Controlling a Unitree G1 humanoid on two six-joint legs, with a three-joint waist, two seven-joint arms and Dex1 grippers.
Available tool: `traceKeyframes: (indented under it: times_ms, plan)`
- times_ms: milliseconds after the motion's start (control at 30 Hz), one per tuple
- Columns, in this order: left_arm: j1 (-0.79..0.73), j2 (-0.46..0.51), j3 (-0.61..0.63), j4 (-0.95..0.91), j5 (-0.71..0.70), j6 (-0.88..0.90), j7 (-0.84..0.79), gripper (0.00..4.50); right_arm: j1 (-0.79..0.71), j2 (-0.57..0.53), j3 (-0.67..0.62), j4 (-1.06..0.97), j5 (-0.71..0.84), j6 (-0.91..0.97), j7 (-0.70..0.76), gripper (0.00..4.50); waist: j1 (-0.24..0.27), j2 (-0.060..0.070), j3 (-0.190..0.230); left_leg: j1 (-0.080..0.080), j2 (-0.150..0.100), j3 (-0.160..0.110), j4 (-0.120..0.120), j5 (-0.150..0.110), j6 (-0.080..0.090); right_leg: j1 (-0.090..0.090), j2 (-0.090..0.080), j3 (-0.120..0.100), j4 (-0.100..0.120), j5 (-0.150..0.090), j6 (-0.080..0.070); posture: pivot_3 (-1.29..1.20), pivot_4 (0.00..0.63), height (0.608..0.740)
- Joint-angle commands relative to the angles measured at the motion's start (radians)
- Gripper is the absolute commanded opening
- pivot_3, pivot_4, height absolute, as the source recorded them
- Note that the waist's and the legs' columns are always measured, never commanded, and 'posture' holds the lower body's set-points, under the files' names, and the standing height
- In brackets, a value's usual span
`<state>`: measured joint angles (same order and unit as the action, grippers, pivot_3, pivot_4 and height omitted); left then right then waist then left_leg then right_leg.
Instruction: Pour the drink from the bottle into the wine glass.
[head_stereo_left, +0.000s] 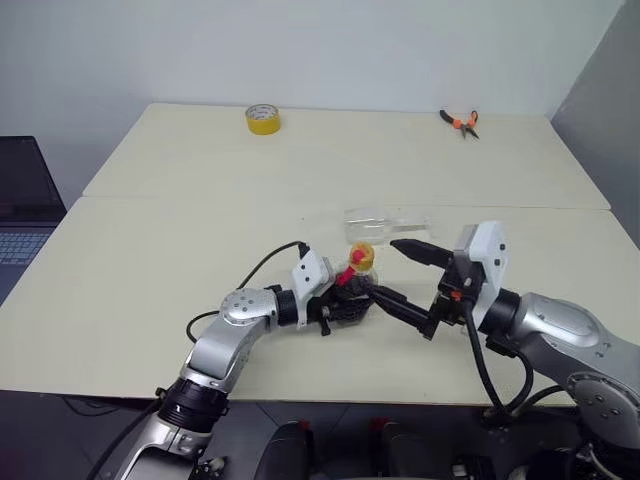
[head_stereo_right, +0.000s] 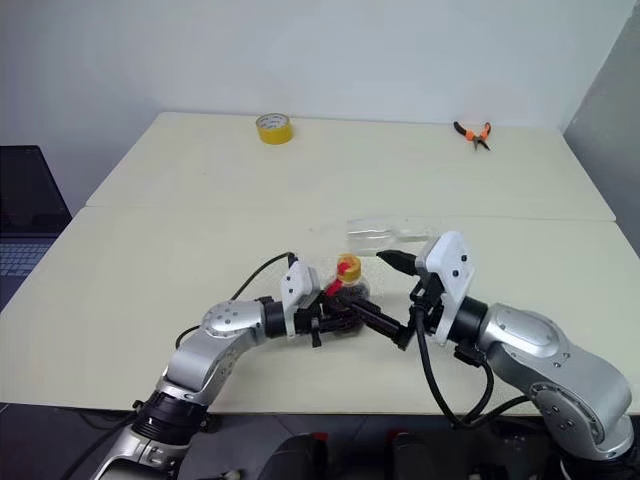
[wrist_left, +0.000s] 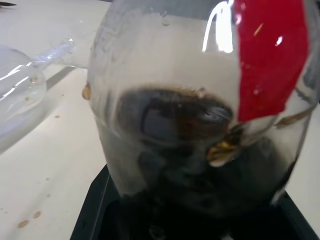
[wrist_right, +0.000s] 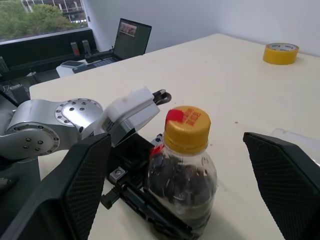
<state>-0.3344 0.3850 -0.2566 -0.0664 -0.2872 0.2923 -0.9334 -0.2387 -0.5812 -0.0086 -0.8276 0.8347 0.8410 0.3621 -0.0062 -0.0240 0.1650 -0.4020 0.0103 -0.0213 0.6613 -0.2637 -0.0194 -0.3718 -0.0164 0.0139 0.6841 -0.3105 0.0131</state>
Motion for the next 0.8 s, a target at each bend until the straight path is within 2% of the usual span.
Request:
traceKeyframes:
  times_ms: [33,433,533,767,800]
  plan:
    - [-0.031,-0.012,-0.015,-0.018,0.003,-0.042,-0.029,1.71,-0.050,0.024,0.027,0.002,-0.016,-0.011,-0.019,4.50,0.000,0.000,0.000,0.000,0.000,0.000,0.000,0.000,0.000,0.000,0.000,0.000,0.000,0.000,0.000,0.00,0.150,0.740]
    - [-0.030,-0.019,-0.017,-0.012,0.019,-0.056,-0.044,1.71,-0.099,0.070,0.070,0.054,-0.076,-0.018,-0.023,4.50,0.000,0.000,0.000,0.000,0.000,0.000,0.000,0.000,0.000,0.000,0.000,0.000,0.000,0.000,0.000,0.00,0.150,0.740]
    - [-0.029,-0.020,-0.016,-0.012,0.020,-0.057,-0.044,1.69,-0.103,0.074,0.065,0.053,-0.077,-0.011,-0.022,3.90,0.000,0.000,0.000,0.000,0.000,0.000,0.000,0.000,0.000,0.000,0.000,0.000,0.000,0.000,0.000,0.00,0.150,0.740]
    - [-0.028,-0.020,-0.014,-0.012,0.019,-0.056,-0.042,1.69,-0.104,0.062,0.061,0.053,-0.079,-0.004,-0.009,1.37,0.000,0.000,0.000,0.000,0.000,0.000,0.000,0.000,0.000,0.000,0.000,0.000,0.000,0.000,0.000,0.00,0.150,0.740]
    - [-0.028,-0.020,-0.014,-0.012,0.019,-0.056,-0.042,1.69,-0.103,0.053,0.063,0.053,-0.084,-0.004,-0.002,1.16,0.000,0.000,0.000,0.000,0.000,0.000,0.000,0.000,0.000,0.000,0.000,0.000,0.000,0.000,0.000,0.00,0.150,0.740]
